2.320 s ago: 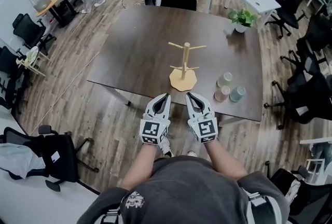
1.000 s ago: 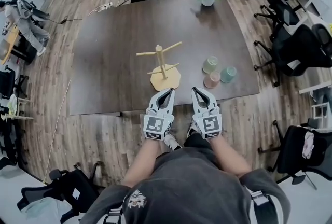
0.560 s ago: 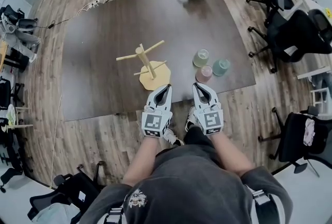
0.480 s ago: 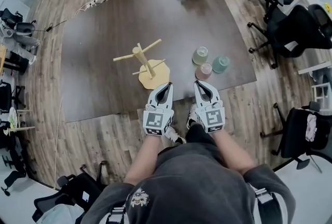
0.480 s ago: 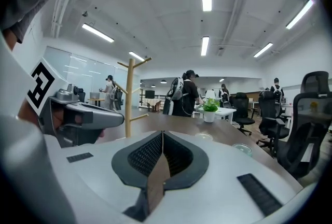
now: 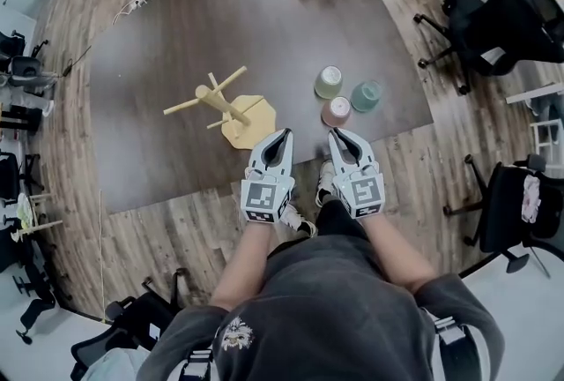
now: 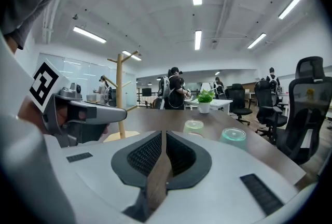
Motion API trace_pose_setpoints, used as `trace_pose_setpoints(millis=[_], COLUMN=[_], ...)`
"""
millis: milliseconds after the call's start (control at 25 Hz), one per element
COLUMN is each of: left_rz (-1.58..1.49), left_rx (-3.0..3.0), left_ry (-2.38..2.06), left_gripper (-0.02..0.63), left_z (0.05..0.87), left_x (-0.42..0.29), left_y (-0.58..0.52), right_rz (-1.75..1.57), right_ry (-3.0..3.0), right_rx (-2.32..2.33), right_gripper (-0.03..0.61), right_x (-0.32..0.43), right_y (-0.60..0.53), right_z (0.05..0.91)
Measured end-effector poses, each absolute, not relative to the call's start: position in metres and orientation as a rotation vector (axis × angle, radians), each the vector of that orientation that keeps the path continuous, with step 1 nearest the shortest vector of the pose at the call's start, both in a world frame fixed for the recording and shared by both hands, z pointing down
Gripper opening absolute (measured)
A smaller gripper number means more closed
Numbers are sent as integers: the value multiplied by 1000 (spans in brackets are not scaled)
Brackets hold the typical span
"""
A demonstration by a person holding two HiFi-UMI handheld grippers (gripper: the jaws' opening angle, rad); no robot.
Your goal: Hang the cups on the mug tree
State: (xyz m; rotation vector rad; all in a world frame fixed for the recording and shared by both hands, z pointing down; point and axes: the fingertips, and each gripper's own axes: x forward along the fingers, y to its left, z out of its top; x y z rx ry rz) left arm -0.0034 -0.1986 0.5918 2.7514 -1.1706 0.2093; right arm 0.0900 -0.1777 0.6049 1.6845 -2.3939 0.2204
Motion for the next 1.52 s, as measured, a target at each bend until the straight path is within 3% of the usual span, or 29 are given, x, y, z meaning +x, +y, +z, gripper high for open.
trace_pose_setpoints(millis=[80,160,240,520,1520], left_rz=[219,228,239,284,351], left_rx=[2748,2742,2736,2757,2733], left_ry=[-1163,-1158,-1156,-1172,-1196], left_gripper=[6,6,6,6,6], left_z=[596,599,603,602,621], left_x=[0,2,2,5,-8], left_y=[-200,-200,-202,-209,-206], right_rz=[236,253,263,308,410], right_ry=[-2385,-2364,-2338,-2252,-2191], right_rx=[1696,1708,1732,1798,1813], right_gripper=[47,139,192,276,298], right_x=[94,97,102,125,138], right_y=[-180,-181,-184,-199,-225], right_z=[608,613,618,643,672])
